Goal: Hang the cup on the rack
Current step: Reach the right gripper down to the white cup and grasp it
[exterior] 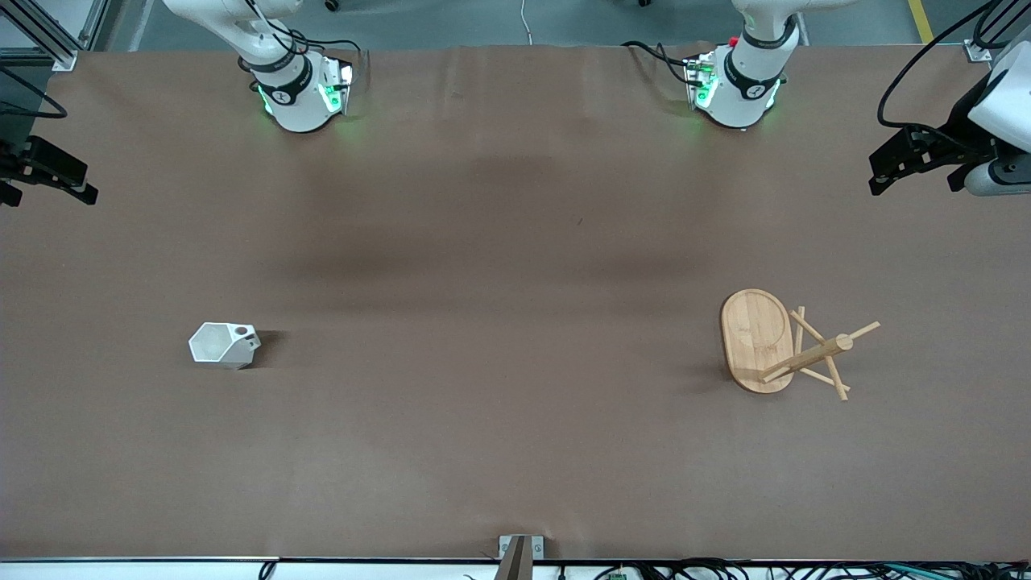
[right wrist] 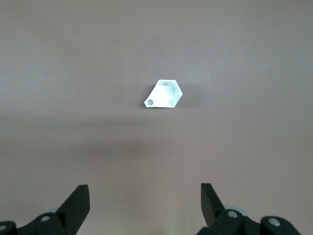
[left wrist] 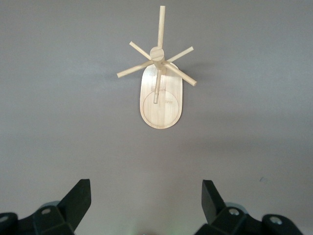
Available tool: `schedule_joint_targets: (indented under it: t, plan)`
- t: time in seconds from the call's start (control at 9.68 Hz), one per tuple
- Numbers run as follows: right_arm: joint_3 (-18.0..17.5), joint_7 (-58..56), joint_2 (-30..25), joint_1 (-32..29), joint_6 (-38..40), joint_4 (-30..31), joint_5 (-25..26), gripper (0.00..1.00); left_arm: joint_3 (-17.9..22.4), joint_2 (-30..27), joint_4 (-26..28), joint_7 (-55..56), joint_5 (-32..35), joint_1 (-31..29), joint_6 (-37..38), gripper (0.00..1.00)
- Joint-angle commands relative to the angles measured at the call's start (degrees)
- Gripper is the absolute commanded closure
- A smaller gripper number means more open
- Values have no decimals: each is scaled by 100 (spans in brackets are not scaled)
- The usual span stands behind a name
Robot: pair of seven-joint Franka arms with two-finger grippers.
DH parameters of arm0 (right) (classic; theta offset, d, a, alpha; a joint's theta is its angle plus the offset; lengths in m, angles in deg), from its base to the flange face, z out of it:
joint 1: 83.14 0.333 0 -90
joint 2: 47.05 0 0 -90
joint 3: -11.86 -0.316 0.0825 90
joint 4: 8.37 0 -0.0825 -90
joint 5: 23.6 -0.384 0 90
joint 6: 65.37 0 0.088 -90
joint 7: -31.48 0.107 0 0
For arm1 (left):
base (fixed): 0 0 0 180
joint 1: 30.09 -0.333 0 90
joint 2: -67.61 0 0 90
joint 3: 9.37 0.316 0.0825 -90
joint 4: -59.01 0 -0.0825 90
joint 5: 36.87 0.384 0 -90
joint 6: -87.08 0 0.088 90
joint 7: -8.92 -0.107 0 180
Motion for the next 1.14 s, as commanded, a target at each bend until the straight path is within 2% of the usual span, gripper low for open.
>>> schedule_joint_targets:
  t: [0.0,0.21,0.41,1.03]
  plan:
    - [-27,-5,-97,-64,-289,413,28,0,-29,146,-9,-87,-34,-12,107,0]
    - [43,-49,-44,-56,-1017,1071,54,0,-21,146,-9,-104,-42,-55,124,0]
    - [70,-644,148,-99,-1791,1564,45,0,-29,155,-9,-78,-7,-20,124,0]
    - [96,-2578,1712,-318,-2847,1610,1,0,-29,146,-9,-78,-16,-20,230,0]
